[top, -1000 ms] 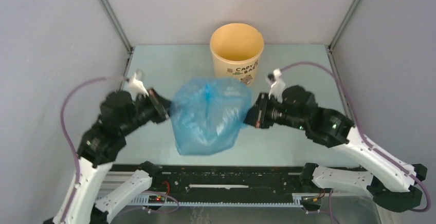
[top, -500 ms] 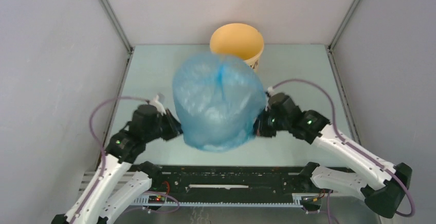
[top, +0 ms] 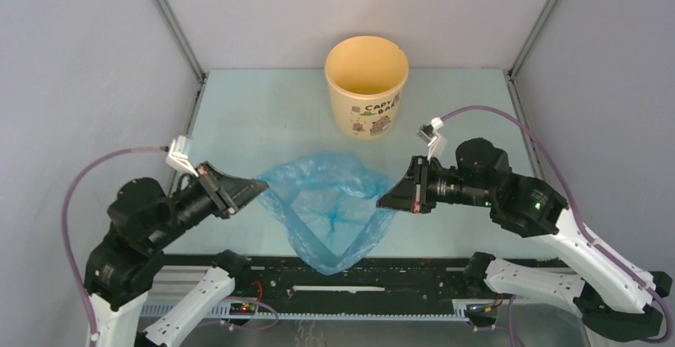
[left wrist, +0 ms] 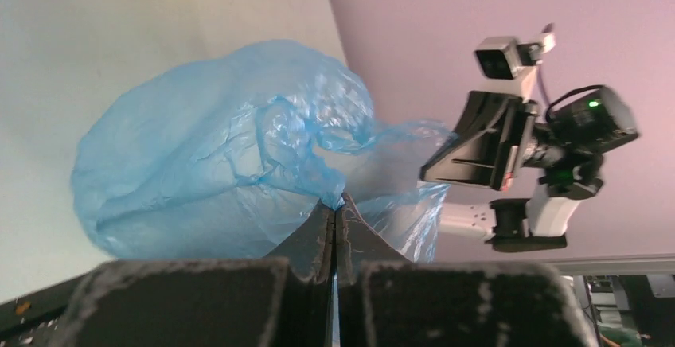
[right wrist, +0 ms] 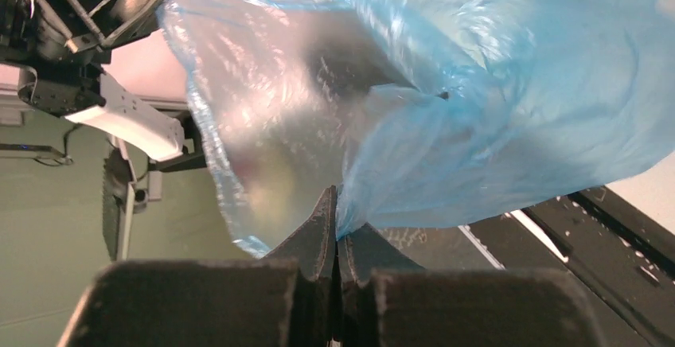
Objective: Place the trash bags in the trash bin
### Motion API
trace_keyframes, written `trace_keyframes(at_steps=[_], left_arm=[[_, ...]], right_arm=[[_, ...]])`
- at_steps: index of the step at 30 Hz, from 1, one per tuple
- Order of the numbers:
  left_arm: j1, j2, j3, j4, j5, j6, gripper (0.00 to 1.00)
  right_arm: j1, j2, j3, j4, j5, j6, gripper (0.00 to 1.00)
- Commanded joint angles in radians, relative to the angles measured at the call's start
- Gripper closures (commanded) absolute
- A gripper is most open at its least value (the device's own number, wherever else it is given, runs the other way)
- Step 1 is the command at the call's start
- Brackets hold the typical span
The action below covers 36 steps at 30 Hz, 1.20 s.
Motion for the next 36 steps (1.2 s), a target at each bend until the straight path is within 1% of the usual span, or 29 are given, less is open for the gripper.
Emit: trace_keyframes(at_steps=[1, 3, 4, 6, 9, 13, 15, 17, 19, 22, 23, 24, 25, 26, 27, 30, 32, 34, 36], left_arm=[[0.005, 0.135, 0.178, -0.055, -0.027, 0.044, 1.0], [0.005, 0.17, 0.191, -0.072, -0.049, 0.056, 1.0], [0.005, 0.17, 0.169, -0.075, -0.058, 0.054, 1.0], [0.005, 0.163, 0.101, -0.089, -0.075, 0.03, 1.0], [0.005, 0.12, -0.034, -0.071, -0.077, -0.002, 1.0], [0.009, 0.066, -0.185, -0.037, -0.104, -0.027, 1.0], [0.03, 0.094, -0.18, -0.021, -0.076, -0.02, 1.0], [0.071, 0.157, -0.074, 0.014, -0.033, 0.001, 1.0], [0.098, 0.247, 0.104, 0.025, -0.008, 0.033, 1.0], [0.102, 0.377, 0.455, 0.0, -0.011, 0.089, 1.0], [0.102, 0.415, 0.549, -0.011, -0.023, 0.104, 1.0], [0.102, 0.428, 0.616, -0.023, -0.039, 0.114, 1.0], [0.102, 0.43, 0.65, -0.032, -0.059, 0.12, 1.0], [0.102, 0.418, 0.65, -0.041, -0.082, 0.124, 1.0], [0.102, 0.397, 0.619, -0.05, -0.106, 0.126, 1.0], [0.104, 0.306, 0.435, -0.068, -0.166, 0.105, 1.0], [0.106, 0.241, 0.315, -0.069, -0.171, 0.087, 1.0], [0.109, 0.186, 0.237, -0.072, -0.185, 0.075, 1.0], [0.11, 0.153, 0.211, -0.08, -0.203, 0.073, 1.0]], right_arm=[[-0.059, 0.034, 0.057, 0.017, -0.034, 0.03, 1.0], [-0.088, 0.027, 0.059, 0.012, -0.014, 0.017, 1.0], [-0.101, 0.023, 0.056, -0.01, 0.004, 0.009, 1.0], [-0.123, 0.019, 0.027, -0.047, 0.022, -0.008, 1.0], [-0.133, 0.022, -0.082, -0.059, 0.011, -0.001, 1.0], [-0.128, 0.045, -0.222, 0.025, -0.045, 0.037, 1.0], [-0.145, 0.091, -0.206, 0.095, -0.095, 0.042, 1.0], [-0.152, 0.166, -0.104, 0.14, -0.124, 0.029, 1.0], [-0.15, 0.256, 0.073, 0.115, -0.127, -0.007, 1.0], [-0.119, 0.367, 0.382, 0.028, -0.099, -0.055, 1.0], [-0.099, 0.391, 0.462, 0.009, -0.082, -0.075, 1.0], [-0.083, 0.405, 0.524, -0.006, -0.069, -0.088, 1.0], [-0.071, 0.41, 0.553, -0.006, -0.062, -0.09, 1.0], [-0.066, 0.401, 0.551, 0.003, -0.064, -0.08, 1.0], [-0.066, 0.384, 0.506, 0.035, -0.068, -0.071, 1.0], [-0.093, 0.311, 0.307, 0.138, -0.09, -0.008, 1.0], [-0.109, 0.264, 0.166, 0.207, -0.114, 0.032, 1.0], [-0.111, 0.24, 0.086, 0.196, -0.095, 0.038, 1.0], [-0.111, 0.237, 0.058, 0.154, -0.077, 0.03, 1.0]])
